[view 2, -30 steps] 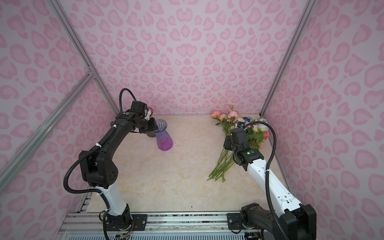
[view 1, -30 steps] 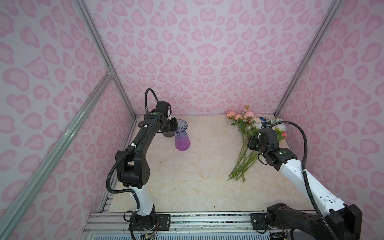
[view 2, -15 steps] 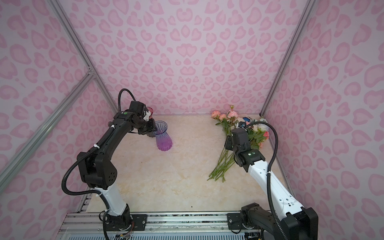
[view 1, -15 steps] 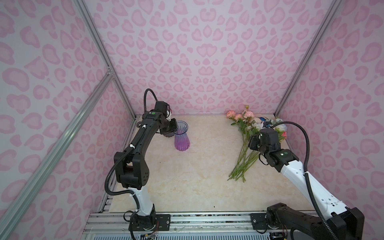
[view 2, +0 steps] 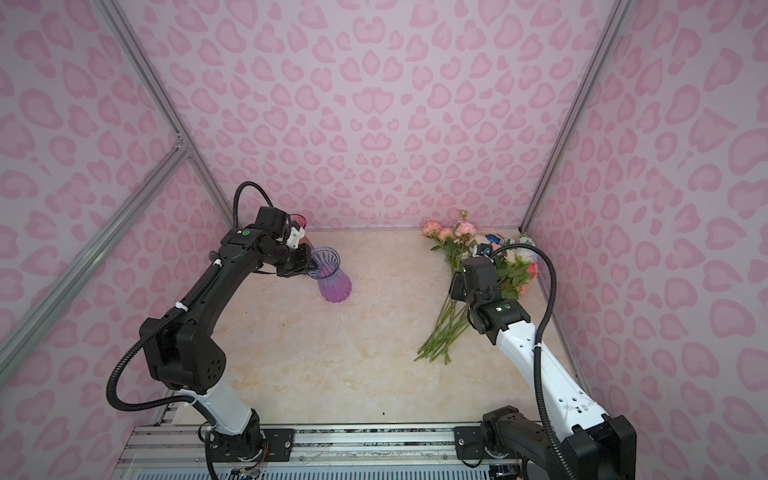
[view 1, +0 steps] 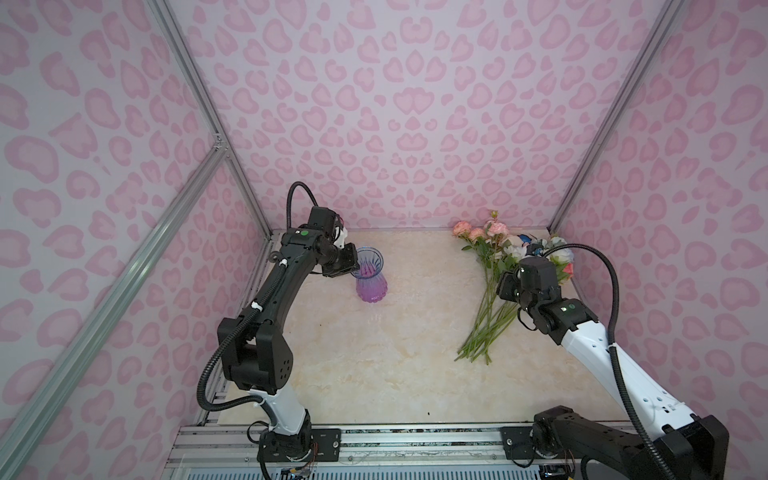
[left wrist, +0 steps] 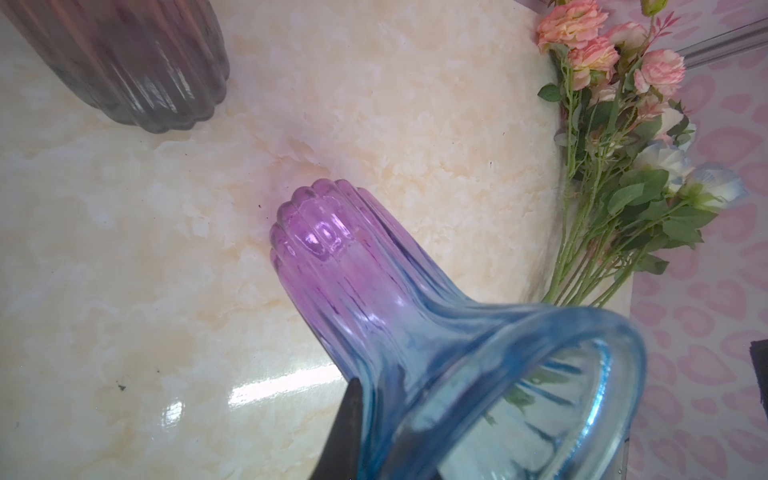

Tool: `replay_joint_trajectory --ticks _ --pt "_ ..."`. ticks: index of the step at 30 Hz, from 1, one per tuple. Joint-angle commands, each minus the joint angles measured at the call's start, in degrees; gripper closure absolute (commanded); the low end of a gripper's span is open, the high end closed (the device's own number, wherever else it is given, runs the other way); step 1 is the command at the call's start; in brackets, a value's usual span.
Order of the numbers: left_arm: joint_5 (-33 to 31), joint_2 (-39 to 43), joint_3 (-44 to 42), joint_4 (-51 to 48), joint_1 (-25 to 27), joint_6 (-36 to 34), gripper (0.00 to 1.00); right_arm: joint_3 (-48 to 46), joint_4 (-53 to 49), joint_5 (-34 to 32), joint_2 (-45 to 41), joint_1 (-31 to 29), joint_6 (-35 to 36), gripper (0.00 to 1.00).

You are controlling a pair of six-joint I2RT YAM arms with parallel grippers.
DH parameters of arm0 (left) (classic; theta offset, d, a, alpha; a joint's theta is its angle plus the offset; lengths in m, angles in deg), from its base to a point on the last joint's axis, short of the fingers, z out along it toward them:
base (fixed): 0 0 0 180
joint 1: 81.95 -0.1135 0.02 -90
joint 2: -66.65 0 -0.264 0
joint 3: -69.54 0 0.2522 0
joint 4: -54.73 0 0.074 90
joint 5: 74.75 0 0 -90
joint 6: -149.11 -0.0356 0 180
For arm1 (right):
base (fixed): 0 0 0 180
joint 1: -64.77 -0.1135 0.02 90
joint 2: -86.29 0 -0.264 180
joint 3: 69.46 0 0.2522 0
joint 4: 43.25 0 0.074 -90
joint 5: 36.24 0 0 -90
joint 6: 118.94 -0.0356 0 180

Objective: Arrange the flowers into the vase
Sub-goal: 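Grip the blue-purple vase rim with the left gripper and stand it upright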

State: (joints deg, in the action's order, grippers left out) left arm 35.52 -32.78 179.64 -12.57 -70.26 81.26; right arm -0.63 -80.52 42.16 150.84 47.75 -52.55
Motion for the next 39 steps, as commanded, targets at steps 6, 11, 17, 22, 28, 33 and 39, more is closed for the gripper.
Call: replay_joint_trajectory --ticks 6,11,17,22,28,33,39 --pt "2.05 2.36 -0.91 2.57 9.03 1.50 0.97 0.41 -0.91 0.08 -1.26 -0.38 -0.64 0.36" --pt "0.08 3.59 -2.40 2.57 14.94 3.57 0.97 0.88 -1.60 1.39 -2.24 -0.68 0.25 0.36" --pt "2.38 3.50 -3.30 0.47 17.99 4.17 0.97 1.29 -1.92 0.77 -2.49 -0.74 0.94 0.36" --pt "4.82 1.76 -2.45 -1.91 18.64 3.87 0.97 1.34 -1.37 1.29 -1.33 -0.74 0.79 0.36" --pt "5.59 -1.90 1.51 -4.89 19.00 2.56 0.92 1.76 -1.41 1.00 -0.66 -0.78 0.96 0.36" --pt "4.57 -3.89 4.76 -5.61 18.99 2.27 0.83 1.76 -1.61 0.17 -0.75 -0.74 1.12 0.35" --pt "4.25 -6.91 8.55 -5.53 18.99 2.52 0.74 1.60 -1.65 -0.18 -0.98 -0.66 1.29 0.35"
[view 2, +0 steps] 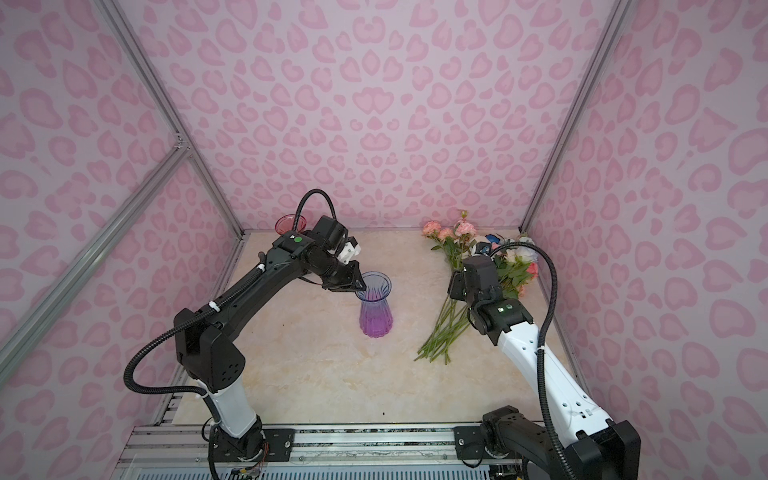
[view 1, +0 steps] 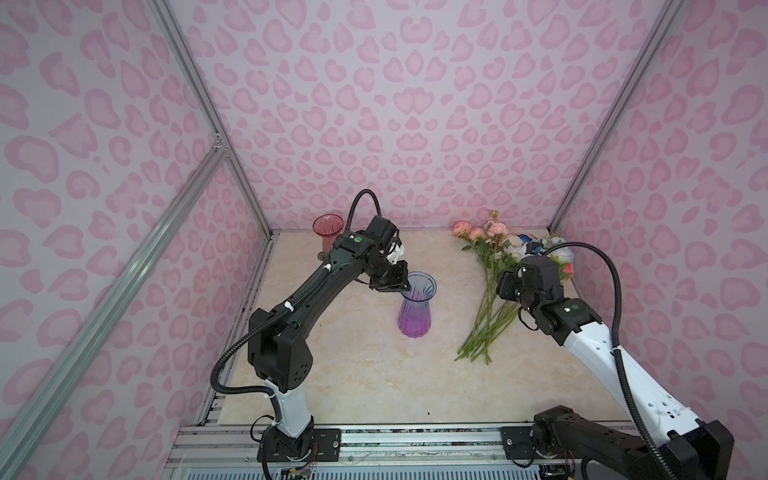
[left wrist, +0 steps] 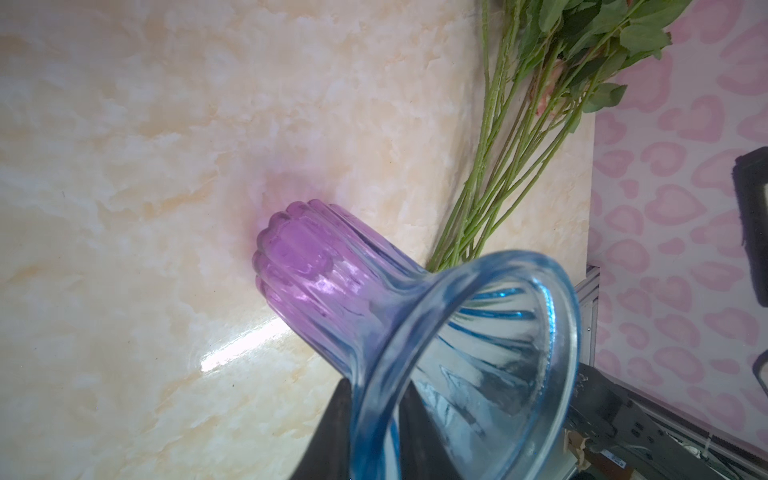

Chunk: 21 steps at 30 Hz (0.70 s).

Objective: Arrange the flowers into the vase
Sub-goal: 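Grip the blue-purple vase rim with the left gripper and stand it upright, then release the vase and withdraw left gripper while right gripper lowers onto stems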

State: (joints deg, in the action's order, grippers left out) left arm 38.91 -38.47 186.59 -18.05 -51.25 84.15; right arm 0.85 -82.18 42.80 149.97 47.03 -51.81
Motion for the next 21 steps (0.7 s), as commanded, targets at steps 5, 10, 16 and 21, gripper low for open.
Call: replay_joint_trajectory --ticks 5,10,16,21 --pt "0.32 -2.59 3.39 0.19 -0.02 0.00 0.72 0.03 -0.51 -0.96 -0.56 0.05 0.65 0.34" --pt "-3.93 -0.28 3.68 0.23 -0.28 -1.36 0.56 0.50 -1.11 -0.99 -1.06 0.01 0.91 0.33" --pt "-6.50 2.29 3.51 0.29 -0.90 -2.75 0.45 1.55 -2.83 -1.21 -1.01 0.04 0.65 0.34" --pt "-7.59 5.81 3.59 0.46 -1.42 -4.36 0.34 3.31 -5.08 -2.68 0.26 0.00 1.34 0.35"
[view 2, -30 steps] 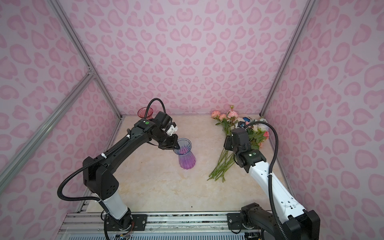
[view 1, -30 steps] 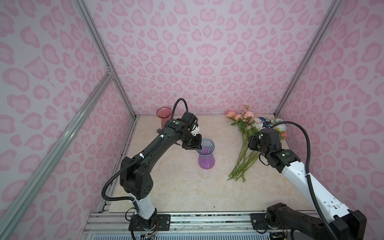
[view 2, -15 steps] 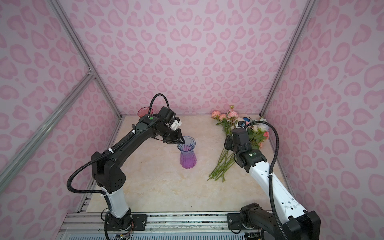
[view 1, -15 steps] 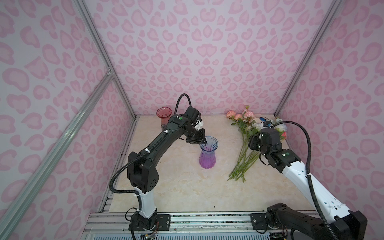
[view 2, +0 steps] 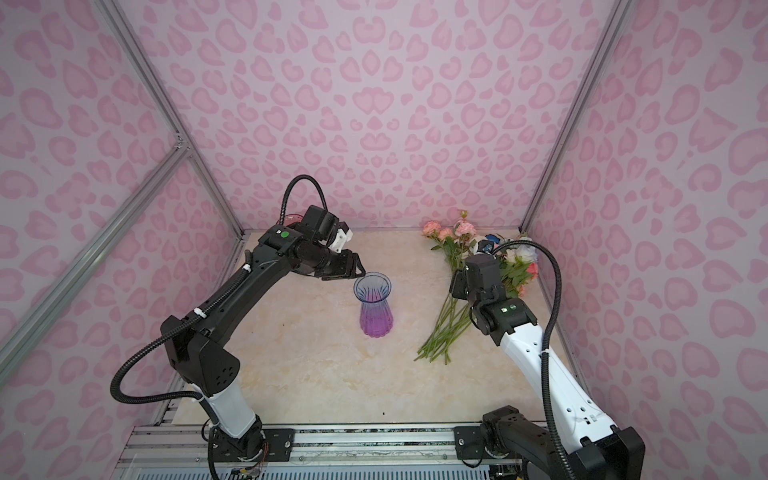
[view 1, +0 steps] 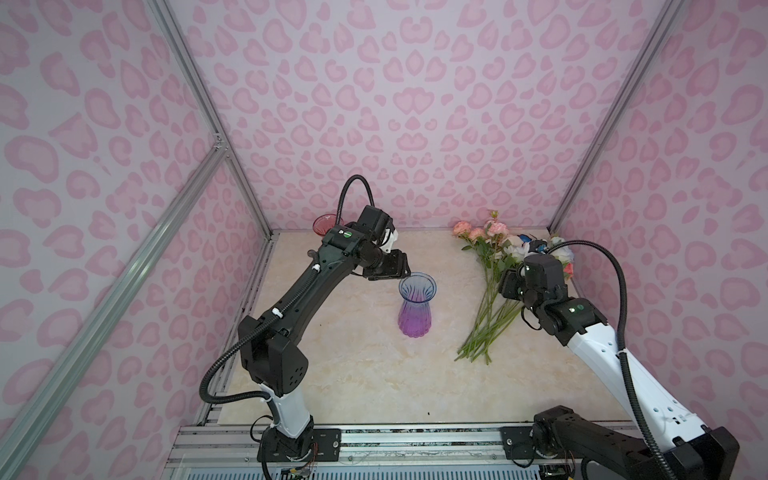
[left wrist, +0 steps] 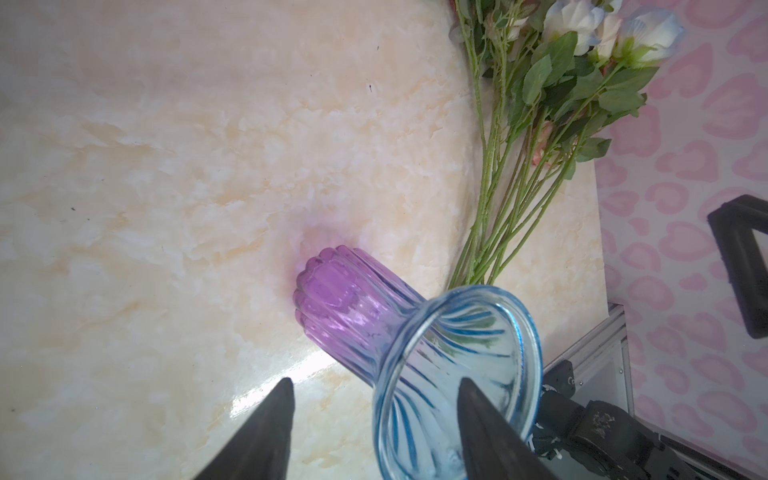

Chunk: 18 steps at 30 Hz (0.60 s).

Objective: Arrange the flowers into the vase
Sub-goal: 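Release the vase and withdraw left gripper while right gripper lowers onto stems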

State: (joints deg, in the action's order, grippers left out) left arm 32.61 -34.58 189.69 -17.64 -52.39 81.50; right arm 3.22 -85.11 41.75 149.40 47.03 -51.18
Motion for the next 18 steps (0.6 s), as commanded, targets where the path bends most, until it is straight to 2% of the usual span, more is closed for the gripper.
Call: replay_joint_trajectory --ticks 1,7,10,12,13,17,18 --pt "-1.40 2.97 0.53 0.29 -0.45 -2.06 0.32 1.92 -3.44 -2.59 1.78 -0.01 1.04 0.35" --pt "-1.79 10.28 0.47 1.58 -1.60 -4.29 0.28 5.69 -5.03 -2.14 4.70 0.04 2.09 0.38" --pt "-3.87 16.02 -2.25 3.68 -2.29 -5.67 0.27 6.16 -4.67 -2.79 6.50 0.05 0.87 0.41" --pt "-8.29 22.21 -8.30 8.04 -2.49 -6.05 0.25 7.41 -5.72 -3.65 9.18 0.07 -0.10 0.47" --pt "-11.79 26.23 -13.27 11.42 -2.58 -5.34 0.21 7.72 -5.78 -3.39 10.83 0.03 -0.38 0.50" --pt "-25.51 42.66 -38.19 27.68 -3.31 -1.39 0.01 7.50 -3.38 -2.84 16.77 0.12 -2.25 0.58" --pt "-27.64 45.92 -43.24 30.50 -3.45 -0.33 0.01 7.66 -3.02 -2.74 18.38 0.36 -2.56 0.58"
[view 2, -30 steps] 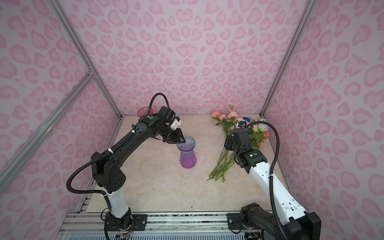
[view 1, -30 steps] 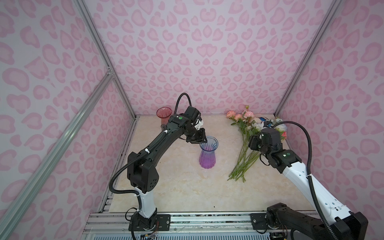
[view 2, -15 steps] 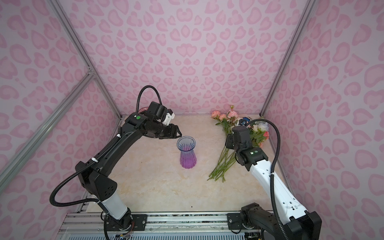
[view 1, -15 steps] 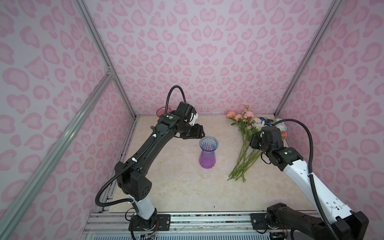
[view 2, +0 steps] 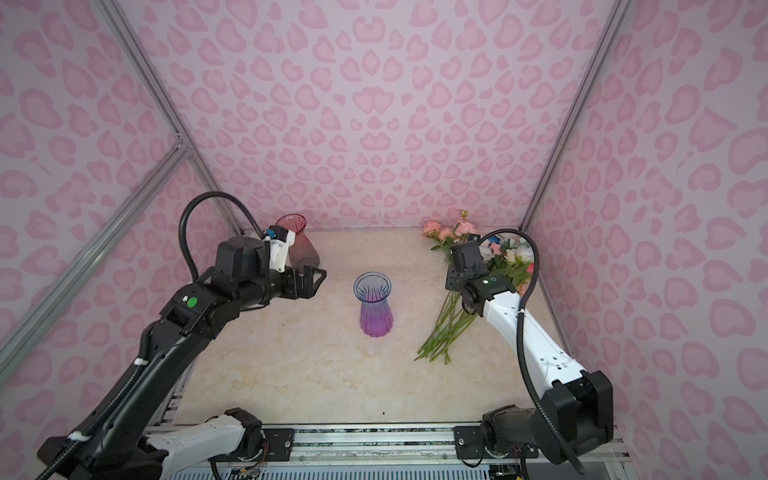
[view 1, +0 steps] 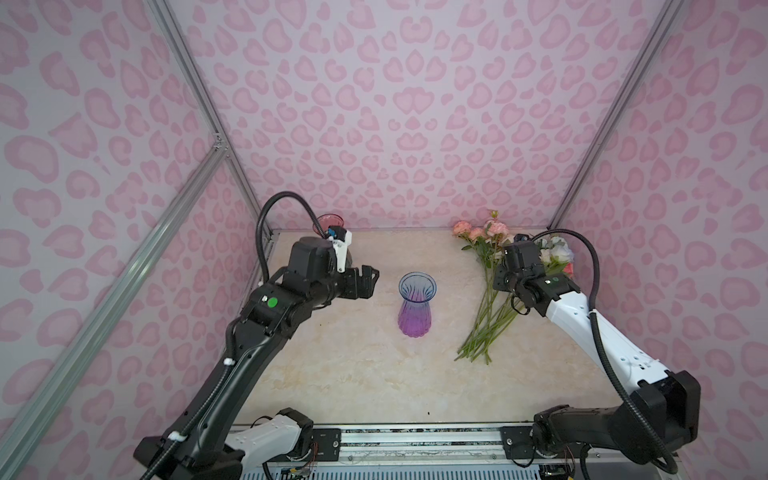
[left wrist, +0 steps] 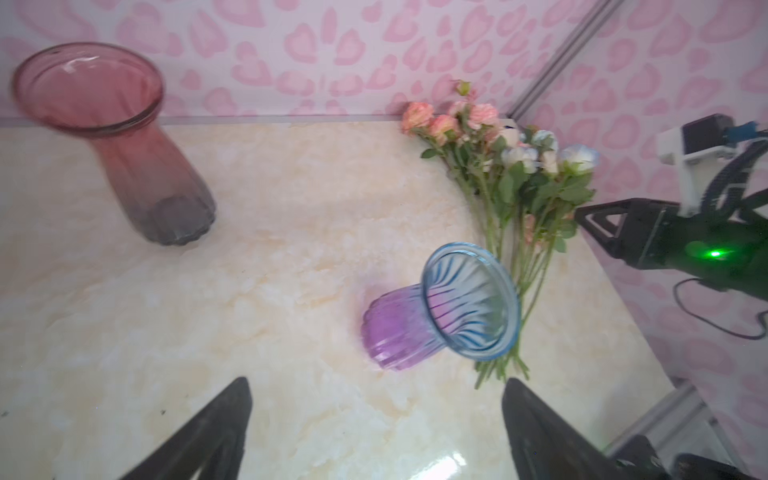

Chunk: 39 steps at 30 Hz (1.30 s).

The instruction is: Arrange the flowers into the vase

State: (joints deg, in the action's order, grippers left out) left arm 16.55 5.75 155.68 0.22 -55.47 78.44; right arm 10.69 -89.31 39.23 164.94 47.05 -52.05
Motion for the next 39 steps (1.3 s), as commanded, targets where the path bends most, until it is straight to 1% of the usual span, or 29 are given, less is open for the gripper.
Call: replay_joint_trajectory --ticks 1,3,5,6,9,14,16,17,18,20,22,27,29,34,37,39 --pt "-13.13 8.73 -14.39 15.76 -0.44 3.48 0.01 1.04 0.82 0.41 5.08 0.82 -1.95 0.60" --pt "-17.09 13.28 -21.67 18.53 -0.66 7.37 0.04 3.67 -1.10 0.79 10.02 1.66 -2.83 0.61" --pt "-18.04 15.47 -25.78 19.41 -0.85 10.14 0.04 7.32 -4.26 3.01 14.62 2.49 -2.29 0.61" --pt "-17.96 15.96 -27.08 19.33 -0.88 10.62 0.04 8.19 -4.11 3.71 16.42 2.81 -1.83 0.59" --pt "-19.26 15.32 -27.00 16.44 -0.98 11.86 0.03 9.98 -3.89 6.30 20.93 4.07 -2.07 0.60" --pt "-18.98 13.06 -25.32 14.12 -1.05 12.17 0.04 11.12 -3.21 6.28 26.13 5.04 -2.46 0.61" --pt "-18.31 12.66 -25.43 14.15 -1.08 12.56 0.04 11.22 -2.71 7.21 27.59 5.39 -2.54 0.64" --pt "-17.98 12.48 -25.45 14.29 -1.08 13.12 0.04 11.26 -2.30 8.15 28.14 5.53 -2.39 0.69" --pt "-17.68 12.39 -25.72 14.34 -1.08 13.97 0.04 11.27 -2.08 8.72 28.58 5.46 -2.23 0.71" --pt "-16.12 12.14 -26.61 14.98 -1.08 16.00 0.03 11.13 -1.80 8.70 29.34 5.40 -2.44 0.74" --pt "-14.57 11.76 -27.27 15.77 -1.08 16.56 0.03 10.82 -1.34 8.56 29.53 5.50 -2.50 0.75" --pt "-13.77 9.77 -27.17 15.81 -1.07 17.05 0.03 10.58 -0.23 9.28 30.17 5.72 -2.53 0.76" --pt "-12.95 8.54 -26.73 15.80 -1.04 16.98 0.03 10.70 0.09 9.64 30.64 5.84 -2.79 0.80" --pt "-11.49 6.63 -25.89 16.08 -1.06 17.21 0.03 10.94 1.24 11.86 31.21 6.46 -3.49 0.81" --pt "-9.06 5.89 -25.38 16.88 -1.17 17.32 0.03 10.78 2.04 12.85 31.38 6.81 -4.05 0.82" --pt "-8.53 5.32 -24.94 17.10 -1.15 17.24 0.03 10.92 2.19 13.08 31.45 6.82 -4.20 0.81"
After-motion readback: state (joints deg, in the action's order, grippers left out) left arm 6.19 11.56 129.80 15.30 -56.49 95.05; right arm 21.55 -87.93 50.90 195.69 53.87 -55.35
